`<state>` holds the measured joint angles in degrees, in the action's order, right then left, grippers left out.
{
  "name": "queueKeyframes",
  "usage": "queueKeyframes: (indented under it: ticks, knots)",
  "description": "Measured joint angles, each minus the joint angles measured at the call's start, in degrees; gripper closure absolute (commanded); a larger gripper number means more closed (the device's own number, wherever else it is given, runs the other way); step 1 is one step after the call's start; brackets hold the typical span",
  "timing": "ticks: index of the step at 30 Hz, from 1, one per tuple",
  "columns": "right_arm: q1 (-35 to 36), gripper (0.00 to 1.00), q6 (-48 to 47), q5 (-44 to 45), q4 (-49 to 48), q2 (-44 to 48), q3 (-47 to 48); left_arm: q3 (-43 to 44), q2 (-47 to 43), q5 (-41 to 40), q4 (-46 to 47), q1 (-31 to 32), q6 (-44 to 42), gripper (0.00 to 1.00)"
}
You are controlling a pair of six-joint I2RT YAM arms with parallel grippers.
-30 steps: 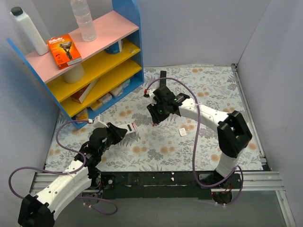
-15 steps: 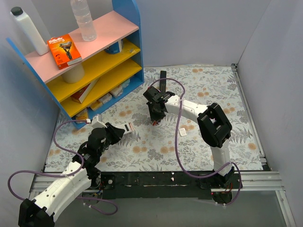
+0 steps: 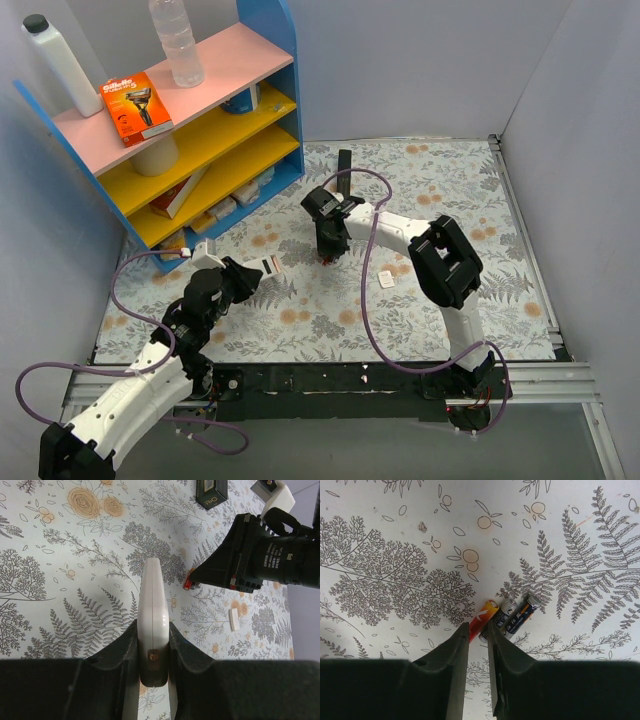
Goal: Load the batteries into the remote control
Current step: Pick up the battery from the center of the board.
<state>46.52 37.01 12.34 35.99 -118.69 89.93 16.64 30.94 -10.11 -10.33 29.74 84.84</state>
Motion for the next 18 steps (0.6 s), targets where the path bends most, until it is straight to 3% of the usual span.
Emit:
queueKeyframes:
  ticks: [18]
  knots:
    - [1.01,0.73,-4.02,0.44,0.42,-3.21,2.78,0.00,-0.85,-0.02,0.04,0.00,-0.55,1.00]
